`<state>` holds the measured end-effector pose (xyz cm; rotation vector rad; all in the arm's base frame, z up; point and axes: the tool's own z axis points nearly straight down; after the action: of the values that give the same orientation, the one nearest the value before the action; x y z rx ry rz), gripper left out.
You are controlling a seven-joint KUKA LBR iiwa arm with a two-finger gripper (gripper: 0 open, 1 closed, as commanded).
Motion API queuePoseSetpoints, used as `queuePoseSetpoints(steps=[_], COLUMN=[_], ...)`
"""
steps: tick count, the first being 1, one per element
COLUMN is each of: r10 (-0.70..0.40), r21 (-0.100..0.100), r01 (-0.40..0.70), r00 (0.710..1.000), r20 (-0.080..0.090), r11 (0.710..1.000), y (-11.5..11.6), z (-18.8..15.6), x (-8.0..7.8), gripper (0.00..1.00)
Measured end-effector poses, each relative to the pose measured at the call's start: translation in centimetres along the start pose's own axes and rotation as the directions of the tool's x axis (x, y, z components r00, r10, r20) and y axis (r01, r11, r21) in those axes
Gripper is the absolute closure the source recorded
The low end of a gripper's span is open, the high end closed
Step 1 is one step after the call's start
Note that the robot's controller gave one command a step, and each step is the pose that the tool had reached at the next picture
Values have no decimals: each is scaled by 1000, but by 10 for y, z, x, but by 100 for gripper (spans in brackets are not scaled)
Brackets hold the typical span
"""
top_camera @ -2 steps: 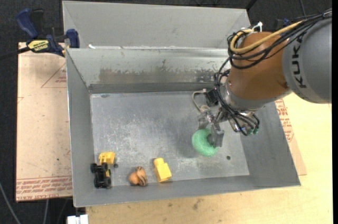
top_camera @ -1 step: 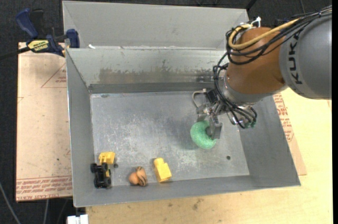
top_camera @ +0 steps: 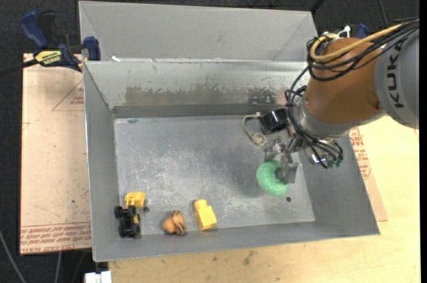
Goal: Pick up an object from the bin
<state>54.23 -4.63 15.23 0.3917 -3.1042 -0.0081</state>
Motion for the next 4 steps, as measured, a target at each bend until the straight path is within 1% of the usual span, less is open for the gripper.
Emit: queuePoseSetpoints(steps=[1, 2, 3, 4], r10=[10, 10, 25, 48], r21=[12, 2, 6, 5], r01=[-10, -10, -25, -49], r00=[1000, 1000, 1000, 999], r20=[29, 5, 14, 13], r11=[1000, 1000, 1000, 999], y=[-14, -26, -55, -47], z=[6, 27, -26, -62], x=[-3, 5, -22, -2], gripper=[100, 100, 100, 100])
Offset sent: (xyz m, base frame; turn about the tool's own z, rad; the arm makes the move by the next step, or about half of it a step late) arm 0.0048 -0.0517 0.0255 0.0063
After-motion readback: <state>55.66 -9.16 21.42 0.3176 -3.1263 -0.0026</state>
